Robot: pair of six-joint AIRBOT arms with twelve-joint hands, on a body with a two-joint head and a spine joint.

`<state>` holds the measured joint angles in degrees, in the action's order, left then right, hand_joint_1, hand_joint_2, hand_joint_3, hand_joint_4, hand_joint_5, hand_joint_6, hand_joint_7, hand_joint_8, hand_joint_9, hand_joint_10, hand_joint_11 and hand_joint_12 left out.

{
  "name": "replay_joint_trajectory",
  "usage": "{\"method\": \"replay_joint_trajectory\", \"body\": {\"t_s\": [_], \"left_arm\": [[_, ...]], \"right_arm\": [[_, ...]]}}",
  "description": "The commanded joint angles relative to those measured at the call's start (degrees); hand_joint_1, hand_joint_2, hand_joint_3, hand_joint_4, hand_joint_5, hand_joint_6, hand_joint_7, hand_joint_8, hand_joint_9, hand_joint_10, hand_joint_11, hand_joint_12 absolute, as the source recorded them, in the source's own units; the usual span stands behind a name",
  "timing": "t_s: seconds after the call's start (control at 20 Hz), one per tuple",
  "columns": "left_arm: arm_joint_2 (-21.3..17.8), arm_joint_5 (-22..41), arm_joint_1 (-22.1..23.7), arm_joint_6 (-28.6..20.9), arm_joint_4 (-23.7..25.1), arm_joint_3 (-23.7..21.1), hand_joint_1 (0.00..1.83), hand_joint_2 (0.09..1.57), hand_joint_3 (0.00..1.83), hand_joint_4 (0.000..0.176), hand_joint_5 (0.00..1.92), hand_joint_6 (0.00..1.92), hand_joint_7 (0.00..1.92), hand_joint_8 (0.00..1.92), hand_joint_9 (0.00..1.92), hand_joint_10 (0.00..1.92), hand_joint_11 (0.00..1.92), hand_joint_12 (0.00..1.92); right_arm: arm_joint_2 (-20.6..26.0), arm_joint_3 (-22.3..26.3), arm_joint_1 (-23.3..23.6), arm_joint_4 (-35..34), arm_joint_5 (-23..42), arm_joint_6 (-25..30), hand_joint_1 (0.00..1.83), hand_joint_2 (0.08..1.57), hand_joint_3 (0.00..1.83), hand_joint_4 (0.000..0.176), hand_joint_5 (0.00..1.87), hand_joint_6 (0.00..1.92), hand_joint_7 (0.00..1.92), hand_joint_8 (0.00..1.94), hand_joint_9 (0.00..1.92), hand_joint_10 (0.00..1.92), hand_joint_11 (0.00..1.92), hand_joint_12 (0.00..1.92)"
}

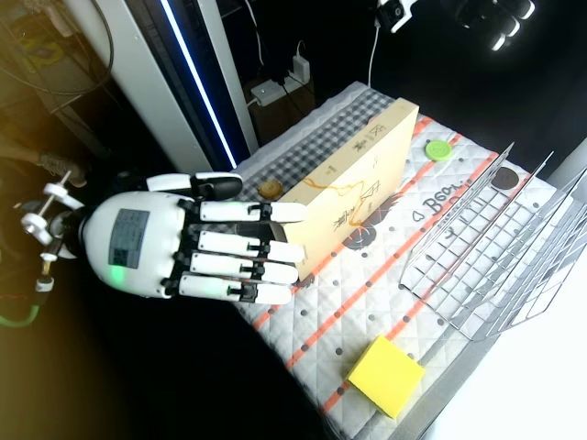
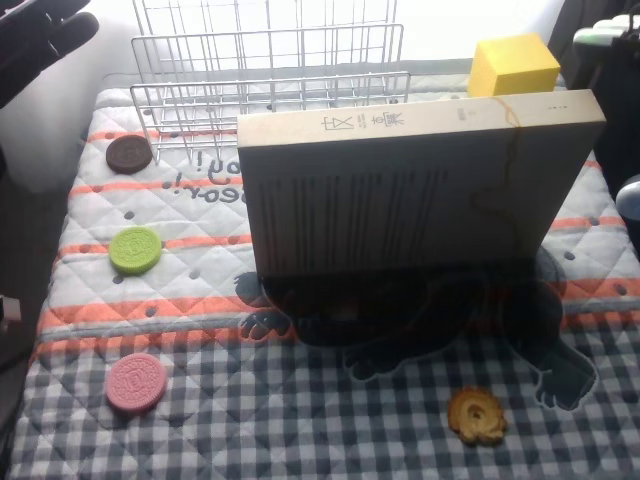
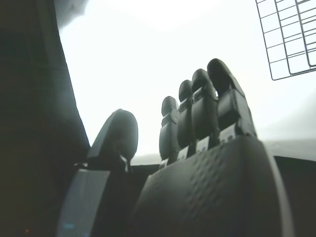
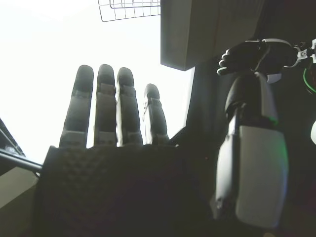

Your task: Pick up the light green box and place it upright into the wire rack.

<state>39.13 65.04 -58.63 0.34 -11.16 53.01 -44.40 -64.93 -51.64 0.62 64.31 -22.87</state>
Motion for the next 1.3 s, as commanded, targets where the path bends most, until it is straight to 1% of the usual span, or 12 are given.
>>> {"method": "replay_joint_trajectory", "body": {"t_s": [0.0,0.1,0.15,0.25,0.3,0.4,0.55,0.6,0.75,0.9,1.1,1.25], "left_arm": [[0.04,6.57,0.65,-0.34,-0.77,0.02,0.26,1.18,0.0,0.094,0.54,0.0,0.46,0.0,0.42,0.01,0.03,0.78],[0.14,6.44,0.66,-0.34,-0.82,0.02,0.26,1.17,0.0,0.113,0.52,0.0,0.46,0.0,0.42,0.01,0.02,0.79],[0.14,6.35,0.66,-0.34,-0.83,0.03,0.26,1.17,0.0,0.112,0.52,0.0,0.47,0.0,0.42,0.01,0.02,0.78],[0.18,6.17,0.67,-0.34,-0.83,0.05,0.26,1.17,0.0,0.076,0.55,0.01,0.48,0.01,0.42,0.01,0.0,0.78],[0.23,6.13,0.67,-0.34,-0.82,0.06,0.26,1.17,0.0,0.077,0.55,0.01,0.48,0.0,0.42,0.01,0.0,0.78],[0.26,6.06,0.68,-0.34,-0.81,0.07,0.25,1.17,0.0,0.081,0.55,0.01,0.47,0.0,0.42,0.0,0.0,0.77],[0.35,5.79,0.68,-0.34,-0.81,0.09,0.28,1.17,0.0,0.117,0.5,0.0,0.44,0.0,0.4,0.0,0.0,0.74],[0.44,5.61,0.68,-0.34,-0.81,0.16,0.28,1.17,0.0,0.12,0.5,0.0,0.44,0.0,0.39,0.0,0.0,0.74],[0.62,5.37,0.68,-0.34,-0.81,0.33,0.27,1.16,0.0,0.121,0.52,0.01,0.45,0.0,0.41,0.0,0.01,0.74],[0.77,5.05,0.7,-0.34,-0.77,0.52,0.29,1.16,0.0,0.09,0.56,0.01,0.47,0.01,0.42,0.01,0.03,0.73],[0.81,5.03,0.72,-0.34,-0.55,0.64,0.32,1.16,0.0,0.125,0.51,0.0,0.45,0.0,0.43,0.01,0.03,0.73],[0.87,4.77,0.72,-0.34,-0.55,0.8,0.29,1.16,0.0,0.118,0.52,0.0,0.44,0.0,0.42,0.0,0.03,0.73]], "right_arm": [[0.38,-0.36,0.95,-2.06,6.42,0.27,0.49,1.0,0.0,0.081,0.25,0.0,0.2,0.0,0.15,0.0,0.13,0.14],[0.32,-0.36,1.18,-1.88,6.28,0.27,0.53,0.99,0.0,0.084,0.22,0.0,0.19,0.0,0.15,0.0,0.13,0.13],[0.32,-0.33,1.65,-1.61,6.29,0.27,0.57,0.99,0.0,0.102,0.17,0.0,0.14,0.0,0.12,0.0,0.09,0.11],[0.16,-0.27,3.25,0.1,6.16,0.27,0.56,0.93,0.0,0.169,0.01,0.0,0.02,0.0,0.01,0.0,0.01,0.04],[-0.02,-0.25,3.97,1.06,6.09,0.27,0.57,0.9,0.0,0.175,0.0,0.0,0.0,0.0,0.0,0.0,0.0,0.03],[-0.42,-0.28,6.23,3.53,5.41,0.27,0.56,0.88,0.0,0.176,0.0,0.0,0.0,0.0,0.0,0.0,0.0,0.03],[-1.38,-0.65,10.52,7.94,2.95,0.27,0.59,0.78,0.0,0.176,0.0,0.0,0.0,0.0,0.0,0.0,0.01,0.0],[-2.29,-1.26,12.45,10.0,1.23,0.27,0.59,0.77,0.0,0.176,0.0,0.0,0.0,0.0,0.0,0.0,0.01,0.0],[-3.85,-2.47,14.89,12.3,-0.88,0.27,0.67,0.74,0.0,0.176,0.0,0.0,0.0,0.0,0.0,0.0,0.03,0.02],[-7.59,-5.97,18.56,16.39,-4.93,0.27,0.69,0.76,0.0,0.176,0.0,0.0,0.0,0.0,0.0,0.0,0.01,0.01],[-10.64,-9.03,22.39,21.7,-9.74,0.27,0.66,0.76,0.0,0.176,0.0,0.0,0.02,0.0,0.05,0.01,0.06,0.03],[-11.78,-9.5,25.1,25.77,-13.25,0.27,0.67,0.77,0.0,0.176,0.0,0.0,0.0,0.0,0.02,0.0,0.0,0.0]]}}
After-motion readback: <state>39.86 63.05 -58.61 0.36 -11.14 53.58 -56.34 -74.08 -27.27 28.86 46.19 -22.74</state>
